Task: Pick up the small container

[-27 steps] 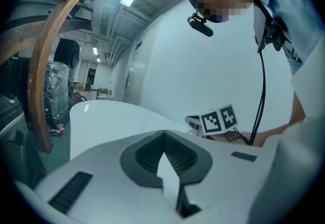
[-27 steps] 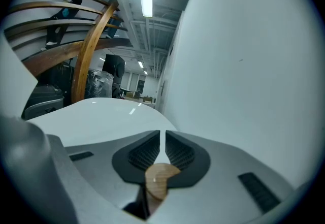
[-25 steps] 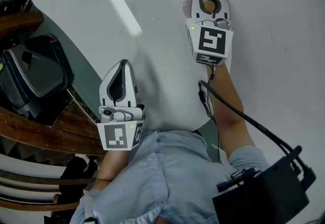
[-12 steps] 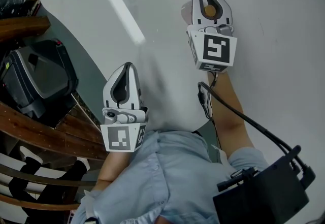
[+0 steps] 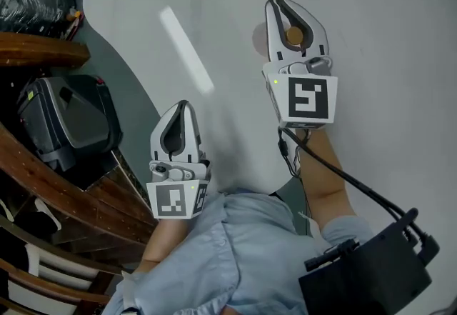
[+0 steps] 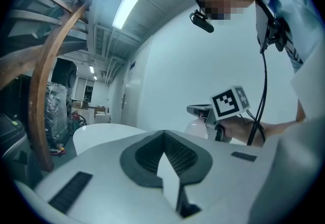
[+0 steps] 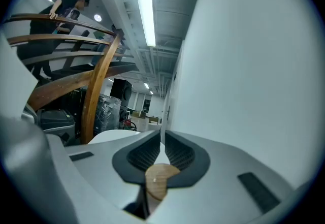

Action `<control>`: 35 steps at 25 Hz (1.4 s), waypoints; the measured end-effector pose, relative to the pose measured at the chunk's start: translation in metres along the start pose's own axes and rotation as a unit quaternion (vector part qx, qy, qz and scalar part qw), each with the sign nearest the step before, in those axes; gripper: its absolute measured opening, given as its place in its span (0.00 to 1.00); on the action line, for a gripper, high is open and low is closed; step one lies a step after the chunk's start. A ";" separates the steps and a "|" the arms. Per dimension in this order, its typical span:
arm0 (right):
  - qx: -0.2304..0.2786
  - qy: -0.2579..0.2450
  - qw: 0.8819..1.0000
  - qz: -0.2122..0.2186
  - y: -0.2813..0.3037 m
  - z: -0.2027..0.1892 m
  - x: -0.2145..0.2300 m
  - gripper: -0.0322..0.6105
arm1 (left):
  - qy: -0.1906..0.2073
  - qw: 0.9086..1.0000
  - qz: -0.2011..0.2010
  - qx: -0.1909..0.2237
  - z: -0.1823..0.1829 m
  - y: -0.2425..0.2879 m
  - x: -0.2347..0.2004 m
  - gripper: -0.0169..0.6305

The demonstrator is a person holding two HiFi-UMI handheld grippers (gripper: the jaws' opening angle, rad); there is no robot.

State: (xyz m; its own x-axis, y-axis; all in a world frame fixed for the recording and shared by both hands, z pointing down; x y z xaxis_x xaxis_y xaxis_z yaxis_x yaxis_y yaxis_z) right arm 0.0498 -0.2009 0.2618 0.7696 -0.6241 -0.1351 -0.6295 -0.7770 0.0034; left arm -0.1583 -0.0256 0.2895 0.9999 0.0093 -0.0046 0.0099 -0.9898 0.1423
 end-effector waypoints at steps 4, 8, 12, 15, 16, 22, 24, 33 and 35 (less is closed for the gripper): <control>0.023 -0.004 1.000 0.016 -0.017 0.034 -0.009 0.09 | -0.001 1.000 0.005 0.018 0.013 -0.010 0.005 0.02; 0.043 -0.008 0.999 0.027 -0.037 0.066 -0.020 0.09 | -0.002 0.999 0.010 0.043 0.024 -0.020 0.005 0.02; 0.060 -0.014 0.997 0.036 -0.059 0.086 -0.038 0.09 | 0.002 0.998 0.011 0.067 0.029 -0.035 0.004 0.03; 0.070 -0.018 0.996 0.045 -0.072 0.092 -0.050 0.09 | -0.003 0.997 0.016 0.077 0.035 -0.044 0.006 0.02; 0.073 -0.018 0.996 0.048 -0.076 0.093 -0.053 0.09 | 0.003 0.996 0.015 0.087 0.036 -0.047 0.006 0.03; 0.081 -0.007 0.995 0.065 -0.092 0.084 -0.068 0.09 | 0.024 0.992 0.022 0.122 0.039 -0.053 0.008 0.02; 0.079 -0.001 0.995 0.068 -0.095 0.085 -0.072 0.09 | 0.025 0.991 0.026 0.125 0.043 -0.054 0.008 0.03; 0.076 0.013 0.994 0.076 -0.101 0.078 -0.079 0.09 | 0.027 0.991 0.033 0.130 0.047 -0.057 0.011 0.03; 0.078 0.015 0.994 0.075 -0.102 0.074 -0.085 0.09 | 0.027 0.991 0.032 0.130 0.042 -0.060 0.007 0.03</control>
State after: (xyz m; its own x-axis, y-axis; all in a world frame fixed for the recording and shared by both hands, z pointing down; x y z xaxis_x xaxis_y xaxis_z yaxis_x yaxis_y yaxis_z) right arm 0.0411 -0.0622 0.1993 0.6668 -0.7363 -0.1152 -0.7450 -0.6540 -0.1317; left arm -0.1515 0.0276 0.2391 0.9973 -0.0544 0.0498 -0.0482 -0.9917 -0.1191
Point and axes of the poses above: the fingertips, and each gripper's own axes: y forward along the fingers, x to its right, z out of its top, the point moved 10 cm from there along -y, backward along the fingers, and after that the axes turned 13 degrees about z, right-handed, at the moved point
